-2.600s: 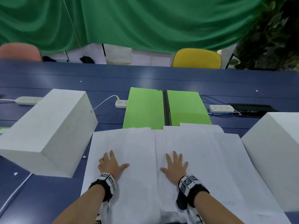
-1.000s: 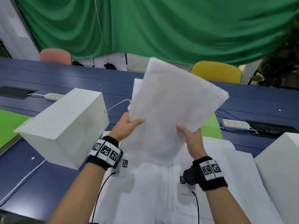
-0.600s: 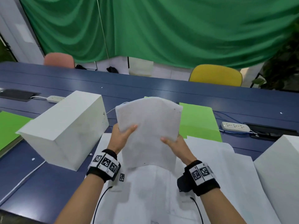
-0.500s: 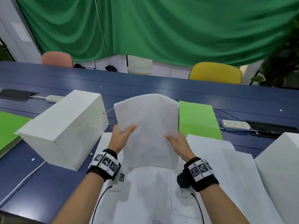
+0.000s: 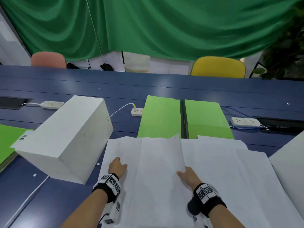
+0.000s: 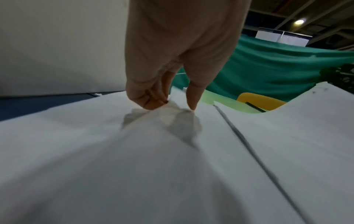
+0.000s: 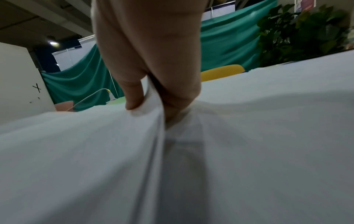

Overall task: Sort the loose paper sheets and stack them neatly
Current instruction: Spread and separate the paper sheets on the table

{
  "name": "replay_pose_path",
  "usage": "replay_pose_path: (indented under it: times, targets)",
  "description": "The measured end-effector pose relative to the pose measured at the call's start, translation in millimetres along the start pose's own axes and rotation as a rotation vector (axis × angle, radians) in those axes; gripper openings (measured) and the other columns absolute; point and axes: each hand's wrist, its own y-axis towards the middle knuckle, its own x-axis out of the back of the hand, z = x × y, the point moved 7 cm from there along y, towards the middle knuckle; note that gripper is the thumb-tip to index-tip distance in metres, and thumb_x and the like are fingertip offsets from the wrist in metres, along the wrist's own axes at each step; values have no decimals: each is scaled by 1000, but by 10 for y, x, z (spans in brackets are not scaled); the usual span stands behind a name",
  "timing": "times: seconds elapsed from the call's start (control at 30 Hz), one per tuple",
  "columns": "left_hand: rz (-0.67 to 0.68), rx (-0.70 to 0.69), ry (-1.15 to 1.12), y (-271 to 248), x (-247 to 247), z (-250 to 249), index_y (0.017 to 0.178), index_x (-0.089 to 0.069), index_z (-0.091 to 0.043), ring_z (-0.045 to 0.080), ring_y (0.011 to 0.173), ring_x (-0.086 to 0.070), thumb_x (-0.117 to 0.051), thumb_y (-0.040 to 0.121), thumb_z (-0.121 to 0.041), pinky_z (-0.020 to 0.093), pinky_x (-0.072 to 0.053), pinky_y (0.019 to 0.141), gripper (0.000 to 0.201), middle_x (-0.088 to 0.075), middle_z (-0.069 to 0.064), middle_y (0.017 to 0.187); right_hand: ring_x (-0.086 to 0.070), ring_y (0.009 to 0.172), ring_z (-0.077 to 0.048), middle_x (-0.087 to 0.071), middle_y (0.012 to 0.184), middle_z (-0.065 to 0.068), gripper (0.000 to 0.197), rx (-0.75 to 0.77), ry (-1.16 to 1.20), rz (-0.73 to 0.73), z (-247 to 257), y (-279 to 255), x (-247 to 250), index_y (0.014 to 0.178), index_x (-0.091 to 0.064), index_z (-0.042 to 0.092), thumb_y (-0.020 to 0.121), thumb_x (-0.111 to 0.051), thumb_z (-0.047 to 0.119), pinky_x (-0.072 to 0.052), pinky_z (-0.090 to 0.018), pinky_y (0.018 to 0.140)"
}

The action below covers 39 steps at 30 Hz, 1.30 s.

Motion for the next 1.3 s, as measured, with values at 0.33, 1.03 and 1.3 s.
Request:
replay_pose_path:
  times: [0.33,1.03,1.3]
  targets:
    - [-164,-179,-50,-193,75,-132,131,-46,-5,33,110,-53,-48,91,-5,38,-42,95,40,-47,16,128,-53,119,-29,-57,129,-14,41,-39,-26,-8,-54,25,-8,130,-50,2,94,-52,20,-40,-29,97]
    - [51,-51,-323,-139,-153,-99,133,-40,3,32,129,-41,-52,94,-20,36,-32,106,46,-44,19,139,-56,114,-27,-60,125,-12,36,11,53,-52,-31,61,11,125,-54,4,92,-53,20,-44,-32,98]
    - [-80,-110,-247,-229,-81,-246,128,-44,4,33,121,-47,-54,91,-10,32,-35,99,41,-49,21,132,-53,119,-26,-56,129,-12,40,53,28,22,172,-19,-141,129,-50,1,94,-51,22,-41,-29,100]
